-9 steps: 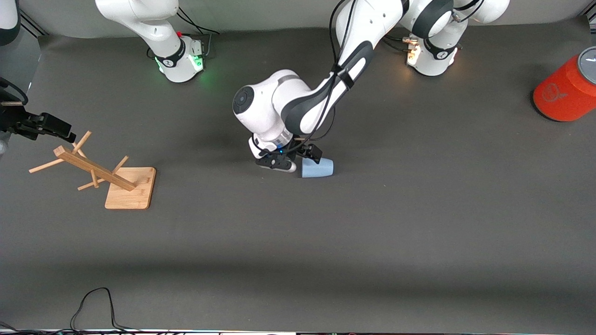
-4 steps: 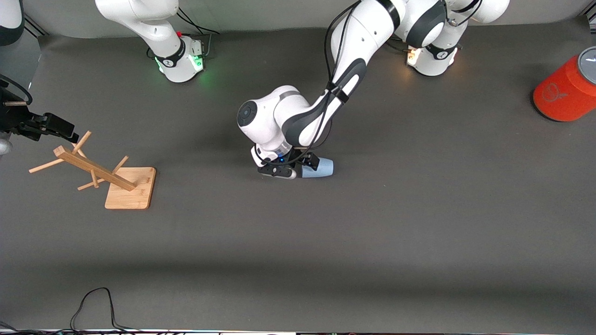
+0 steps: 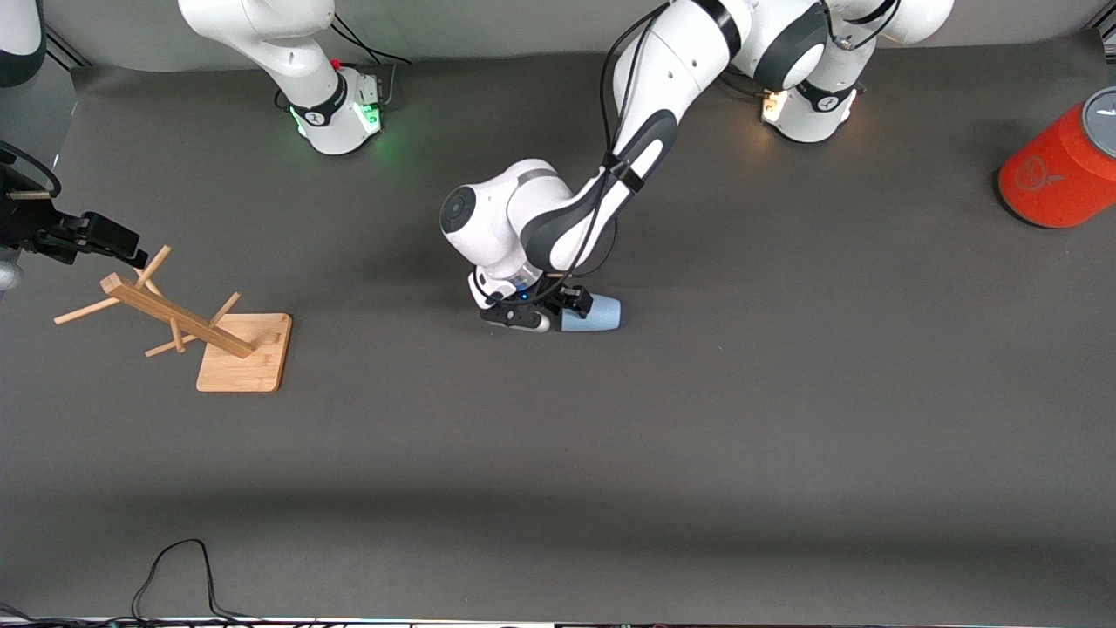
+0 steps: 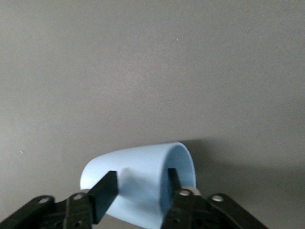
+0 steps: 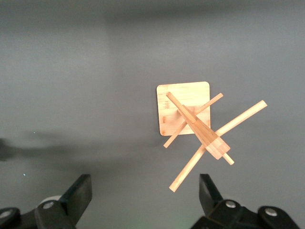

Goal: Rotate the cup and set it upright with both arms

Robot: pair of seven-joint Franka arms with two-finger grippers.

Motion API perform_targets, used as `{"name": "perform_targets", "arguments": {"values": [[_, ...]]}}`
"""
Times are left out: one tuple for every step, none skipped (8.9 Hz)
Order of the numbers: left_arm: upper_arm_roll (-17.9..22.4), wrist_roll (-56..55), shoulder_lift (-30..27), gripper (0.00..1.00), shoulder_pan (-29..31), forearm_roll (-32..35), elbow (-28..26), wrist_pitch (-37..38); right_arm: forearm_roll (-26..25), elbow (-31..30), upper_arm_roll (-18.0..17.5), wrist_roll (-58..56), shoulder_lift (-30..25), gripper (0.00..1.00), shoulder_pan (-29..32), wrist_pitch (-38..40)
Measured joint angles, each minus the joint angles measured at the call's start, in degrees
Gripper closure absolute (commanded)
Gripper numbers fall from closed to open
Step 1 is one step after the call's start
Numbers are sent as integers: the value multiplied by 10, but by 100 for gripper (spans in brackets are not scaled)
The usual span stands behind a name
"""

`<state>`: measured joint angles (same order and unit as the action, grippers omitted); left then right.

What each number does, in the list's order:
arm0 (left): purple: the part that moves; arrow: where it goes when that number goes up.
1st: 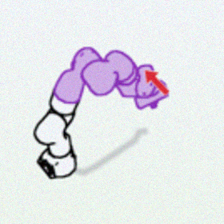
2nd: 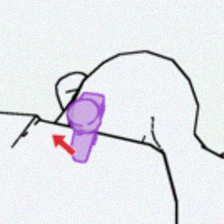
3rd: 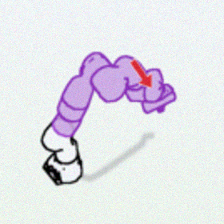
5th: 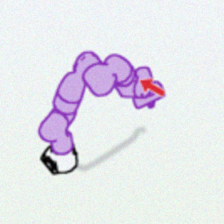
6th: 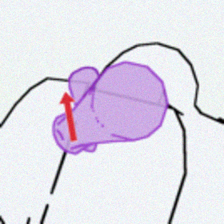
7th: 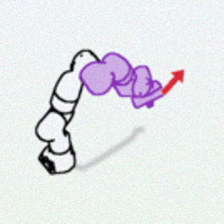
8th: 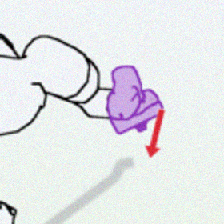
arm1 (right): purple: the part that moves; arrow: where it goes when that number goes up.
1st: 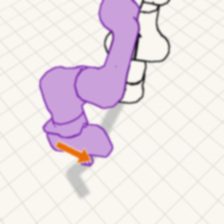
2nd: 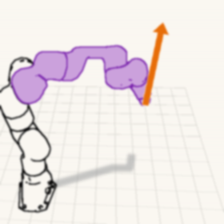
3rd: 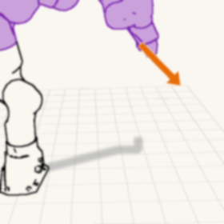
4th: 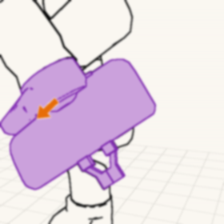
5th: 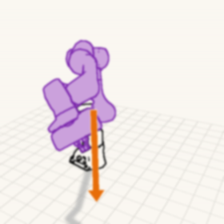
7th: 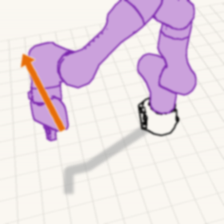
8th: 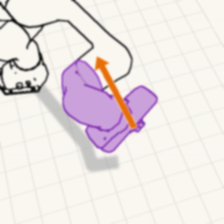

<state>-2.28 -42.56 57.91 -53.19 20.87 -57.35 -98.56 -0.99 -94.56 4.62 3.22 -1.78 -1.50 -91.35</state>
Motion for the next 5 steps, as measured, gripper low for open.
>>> {"name": "perform_targets", "arguments": {"values": [[0, 0, 0, 100, -1, 3, 1, 0, 0, 0, 0, 0, 0, 0, 0, 0], [0, 0, 1, 100, -2, 3, 1, 0, 0, -1, 0, 0, 1, 0, 0, 0], [0, 0, 4, 100, -4, 3, 1, 0, 0, -1, 0, 0, 1, 0, -1, 0], [0, 0, 6, 100, -4, 3, 1, 1, 0, -1, 0, 0, 2, 0, -2, 0], [0, 1, 6, 100, -4, 4, 2, 5, 0, -1, 0, 0, 4, 0, -2, 0]]}}
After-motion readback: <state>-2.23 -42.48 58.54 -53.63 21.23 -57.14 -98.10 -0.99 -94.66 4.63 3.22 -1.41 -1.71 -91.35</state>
